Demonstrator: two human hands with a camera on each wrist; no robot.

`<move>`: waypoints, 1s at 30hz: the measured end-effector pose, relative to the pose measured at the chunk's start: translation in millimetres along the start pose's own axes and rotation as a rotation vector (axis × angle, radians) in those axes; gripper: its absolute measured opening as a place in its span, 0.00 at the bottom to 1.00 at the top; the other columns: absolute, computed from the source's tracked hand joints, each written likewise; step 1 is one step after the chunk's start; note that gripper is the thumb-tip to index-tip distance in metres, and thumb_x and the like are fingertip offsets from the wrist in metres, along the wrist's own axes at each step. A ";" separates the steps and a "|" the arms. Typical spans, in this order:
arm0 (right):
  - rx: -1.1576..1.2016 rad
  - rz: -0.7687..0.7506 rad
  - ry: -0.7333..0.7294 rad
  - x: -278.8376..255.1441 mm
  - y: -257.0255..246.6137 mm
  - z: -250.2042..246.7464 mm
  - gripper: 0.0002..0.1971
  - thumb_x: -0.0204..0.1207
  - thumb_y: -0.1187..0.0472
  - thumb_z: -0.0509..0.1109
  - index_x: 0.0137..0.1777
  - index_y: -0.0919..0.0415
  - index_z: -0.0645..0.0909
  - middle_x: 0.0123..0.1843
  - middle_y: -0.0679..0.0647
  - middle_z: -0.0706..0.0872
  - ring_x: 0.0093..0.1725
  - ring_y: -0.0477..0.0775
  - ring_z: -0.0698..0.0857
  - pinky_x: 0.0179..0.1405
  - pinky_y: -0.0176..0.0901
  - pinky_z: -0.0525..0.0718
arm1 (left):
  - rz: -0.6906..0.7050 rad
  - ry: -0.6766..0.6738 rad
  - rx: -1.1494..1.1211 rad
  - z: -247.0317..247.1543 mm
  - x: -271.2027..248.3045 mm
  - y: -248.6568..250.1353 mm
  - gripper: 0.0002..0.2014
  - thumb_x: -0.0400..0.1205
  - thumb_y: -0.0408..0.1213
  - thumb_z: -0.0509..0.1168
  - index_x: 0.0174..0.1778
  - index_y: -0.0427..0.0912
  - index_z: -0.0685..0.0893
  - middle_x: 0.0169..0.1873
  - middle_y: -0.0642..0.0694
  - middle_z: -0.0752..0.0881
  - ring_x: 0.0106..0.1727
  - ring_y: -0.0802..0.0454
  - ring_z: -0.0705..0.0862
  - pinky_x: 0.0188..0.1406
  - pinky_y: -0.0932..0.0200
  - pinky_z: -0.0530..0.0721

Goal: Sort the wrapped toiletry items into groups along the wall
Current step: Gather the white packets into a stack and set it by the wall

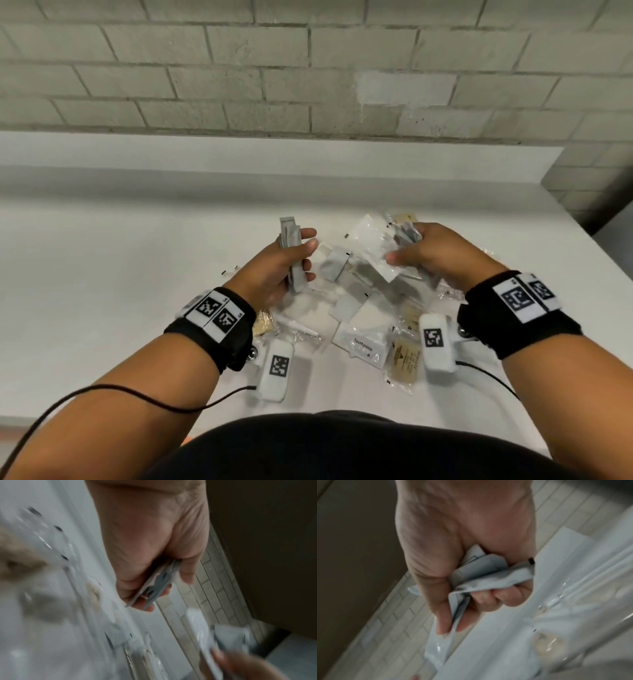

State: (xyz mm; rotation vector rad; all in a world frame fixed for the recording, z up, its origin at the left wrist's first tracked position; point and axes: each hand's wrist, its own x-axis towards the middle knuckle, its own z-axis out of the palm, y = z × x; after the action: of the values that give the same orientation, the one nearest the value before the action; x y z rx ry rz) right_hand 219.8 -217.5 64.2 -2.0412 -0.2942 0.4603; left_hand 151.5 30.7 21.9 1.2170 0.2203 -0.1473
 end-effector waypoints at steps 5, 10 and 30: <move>0.259 -0.012 -0.167 5.7 -18.0 40.5 0.17 0.66 0.61 0.81 0.55 0.64 0.85 0.49 0.60 0.92 0.49 0.60 0.90 0.56 0.53 0.83 | 0.023 -0.154 -0.062 51.5 8.6 7.5 0.14 0.80 0.33 0.65 0.60 0.33 0.83 0.51 0.34 0.87 0.50 0.39 0.87 0.52 0.46 0.85; 0.846 0.027 -0.087 8.2 -27.2 28.4 0.21 0.75 0.39 0.66 0.44 0.58 0.87 0.41 0.56 0.91 0.40 0.55 0.91 0.47 0.52 0.85 | 0.007 -0.043 -0.181 57.8 19.5 17.0 0.11 0.84 0.29 0.58 0.60 0.36 0.81 0.54 0.34 0.87 0.51 0.36 0.87 0.50 0.45 0.83; 0.530 -0.095 0.174 24.4 -37.7 55.9 0.22 0.75 0.64 0.66 0.69 0.50 0.79 0.63 0.59 0.83 0.51 0.55 0.88 0.29 0.37 0.85 | 0.031 -0.127 -0.183 71.0 26.0 16.5 0.22 0.80 0.36 0.67 0.69 0.34 0.78 0.51 0.33 0.88 0.47 0.39 0.89 0.47 0.45 0.88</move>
State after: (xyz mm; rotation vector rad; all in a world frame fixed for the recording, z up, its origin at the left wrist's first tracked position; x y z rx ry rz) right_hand 216.6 -145.9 67.5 -1.5293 -0.1425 0.2630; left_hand 186.8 -30.3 53.9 1.0248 0.1019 -0.1734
